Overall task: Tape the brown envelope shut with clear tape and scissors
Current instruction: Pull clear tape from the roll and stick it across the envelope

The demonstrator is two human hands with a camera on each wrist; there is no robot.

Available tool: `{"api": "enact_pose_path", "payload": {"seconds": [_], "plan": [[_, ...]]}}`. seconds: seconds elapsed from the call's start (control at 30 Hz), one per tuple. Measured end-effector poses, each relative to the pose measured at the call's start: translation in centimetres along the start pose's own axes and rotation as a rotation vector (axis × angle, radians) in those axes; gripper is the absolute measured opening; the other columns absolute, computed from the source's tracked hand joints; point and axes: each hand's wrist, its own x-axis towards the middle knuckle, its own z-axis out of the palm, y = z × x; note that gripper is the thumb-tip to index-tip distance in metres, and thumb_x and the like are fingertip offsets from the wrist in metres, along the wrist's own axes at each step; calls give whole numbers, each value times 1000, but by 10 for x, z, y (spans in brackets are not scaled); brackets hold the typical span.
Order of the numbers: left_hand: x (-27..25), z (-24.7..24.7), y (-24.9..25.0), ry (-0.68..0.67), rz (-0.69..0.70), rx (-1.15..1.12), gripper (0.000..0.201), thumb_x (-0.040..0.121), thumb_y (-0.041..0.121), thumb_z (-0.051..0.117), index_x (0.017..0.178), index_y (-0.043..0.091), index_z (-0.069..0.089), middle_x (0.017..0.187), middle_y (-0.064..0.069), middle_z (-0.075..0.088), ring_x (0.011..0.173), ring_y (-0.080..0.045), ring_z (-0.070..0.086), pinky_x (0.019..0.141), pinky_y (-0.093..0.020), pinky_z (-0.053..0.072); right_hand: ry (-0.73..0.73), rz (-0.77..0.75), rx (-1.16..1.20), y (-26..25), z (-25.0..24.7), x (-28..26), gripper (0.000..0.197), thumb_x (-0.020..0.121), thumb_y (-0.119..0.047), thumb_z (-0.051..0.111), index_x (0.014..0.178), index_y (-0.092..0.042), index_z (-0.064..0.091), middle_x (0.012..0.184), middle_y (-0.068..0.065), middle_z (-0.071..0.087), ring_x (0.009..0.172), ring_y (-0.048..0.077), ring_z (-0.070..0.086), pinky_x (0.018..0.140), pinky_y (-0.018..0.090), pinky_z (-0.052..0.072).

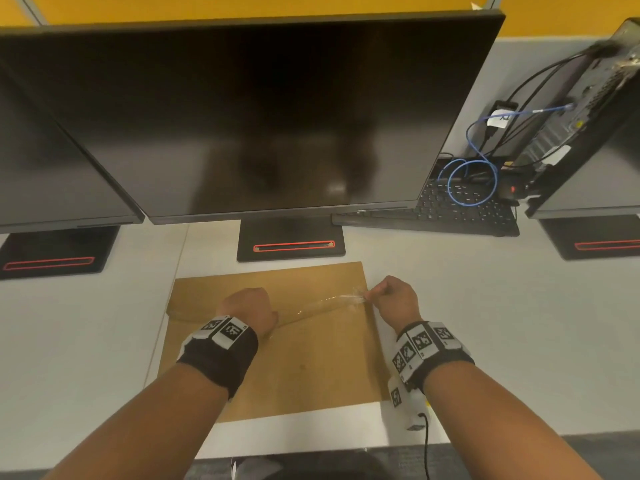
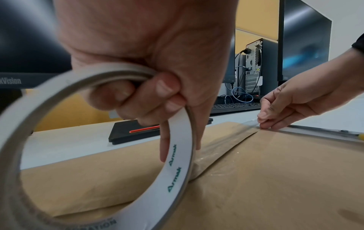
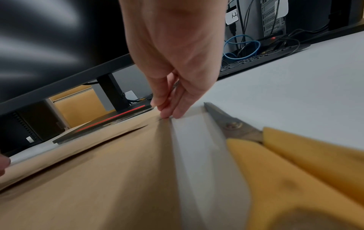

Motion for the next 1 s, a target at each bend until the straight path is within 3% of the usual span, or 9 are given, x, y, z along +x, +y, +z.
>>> {"api": "enact_pose_path", "payload": {"seconds": [0.13,0.27,0.4,0.5,0.6,0.77,0.9,1.0], "plan": [[3,-1,6,-27,0,23,25,91,35,53,98,14,63,87,-2,60,78,-21,57,71,-28,48,24,-15,2,0,1,-3,31,81,-4,67,58,-15,49,59,-9,54,58,1,48,49,4,37],[6,-2,10,-54,4,24,21,91,29,52,101,13,63,101,-4,66,90,-22,63,72,-28,48,24,-17,-35,0,5,-4,21,81,-7,66,64,-11,54,62,-9,57,61,1,50,51,9,36],[4,-4,12,-72,14,30,22,93,26,49,104,12,63,106,-5,66,94,-23,64,72,-28,45,44,-40,-61,2,8,-6,25,81,-9,67,62,-12,51,63,-6,55,60,2,49,54,1,38],[2,-4,14,-77,21,47,20,91,21,48,101,12,64,105,-5,67,93,-24,64,72,-28,46,43,-49,-108,1,10,-8,23,83,-12,65,64,-12,51,65,-3,55,58,4,47,51,7,39],[0,-5,16,-86,18,58,21,90,18,48,102,12,64,104,-5,66,88,-23,63,72,-29,47,45,-69,-153,2,13,-10,28,84,-12,62,61,-15,46,66,-1,54,57,8,45,50,12,33],[-2,-7,20,-65,22,71,24,89,16,46,103,10,64,105,-5,66,95,-24,64,75,-30,46,36,-87,-188,-3,14,-11,34,84,-6,56,57,-18,39,59,-4,46,54,8,39,49,17,32],[0,-7,24,-99,-3,86,23,88,12,47,101,12,65,89,-2,59,79,-21,56,77,-31,48,19,-100,-228,-5,15,-12,33,85,-3,50,58,-19,38,60,-3,46,56,12,41,50,19,35],[2,-7,26,-112,1,104,22,88,11,47,102,12,64,89,-2,58,81,-21,57,80,-32,49,13,-107,-268,-6,18,-13,31,85,-2,46,60,-19,40,62,-3,48,58,15,44,50,20,36]]}}
